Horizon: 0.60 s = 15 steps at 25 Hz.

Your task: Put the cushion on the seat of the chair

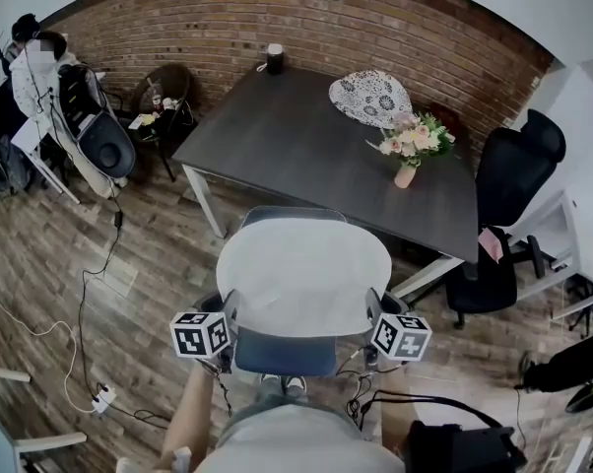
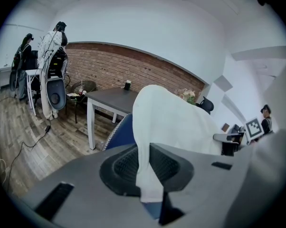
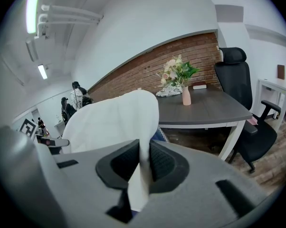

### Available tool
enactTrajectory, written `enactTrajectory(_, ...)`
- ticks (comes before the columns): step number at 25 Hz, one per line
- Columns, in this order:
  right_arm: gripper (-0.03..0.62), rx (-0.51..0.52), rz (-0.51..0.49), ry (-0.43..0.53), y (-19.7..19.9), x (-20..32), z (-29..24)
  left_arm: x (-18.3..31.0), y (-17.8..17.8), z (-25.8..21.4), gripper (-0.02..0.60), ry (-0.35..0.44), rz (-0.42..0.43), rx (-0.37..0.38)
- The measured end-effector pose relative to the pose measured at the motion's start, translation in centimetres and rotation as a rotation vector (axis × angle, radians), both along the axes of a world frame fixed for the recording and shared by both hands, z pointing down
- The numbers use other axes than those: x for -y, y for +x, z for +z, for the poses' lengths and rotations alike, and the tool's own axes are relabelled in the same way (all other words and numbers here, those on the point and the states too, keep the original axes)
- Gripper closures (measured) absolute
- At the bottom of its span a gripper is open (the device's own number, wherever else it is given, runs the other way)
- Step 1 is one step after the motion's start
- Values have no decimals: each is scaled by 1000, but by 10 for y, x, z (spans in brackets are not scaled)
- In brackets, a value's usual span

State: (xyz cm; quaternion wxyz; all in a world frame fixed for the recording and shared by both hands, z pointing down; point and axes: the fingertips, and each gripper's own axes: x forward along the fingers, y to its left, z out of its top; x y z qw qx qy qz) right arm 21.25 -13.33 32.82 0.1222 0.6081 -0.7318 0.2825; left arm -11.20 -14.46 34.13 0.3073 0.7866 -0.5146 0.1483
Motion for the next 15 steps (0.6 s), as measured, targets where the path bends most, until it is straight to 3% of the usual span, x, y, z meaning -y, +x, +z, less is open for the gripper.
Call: enactTrajectory(15, 545, 14, 4, -138, -3, -24, 71, -17, -5, 73, 534, -148, 4, 25)
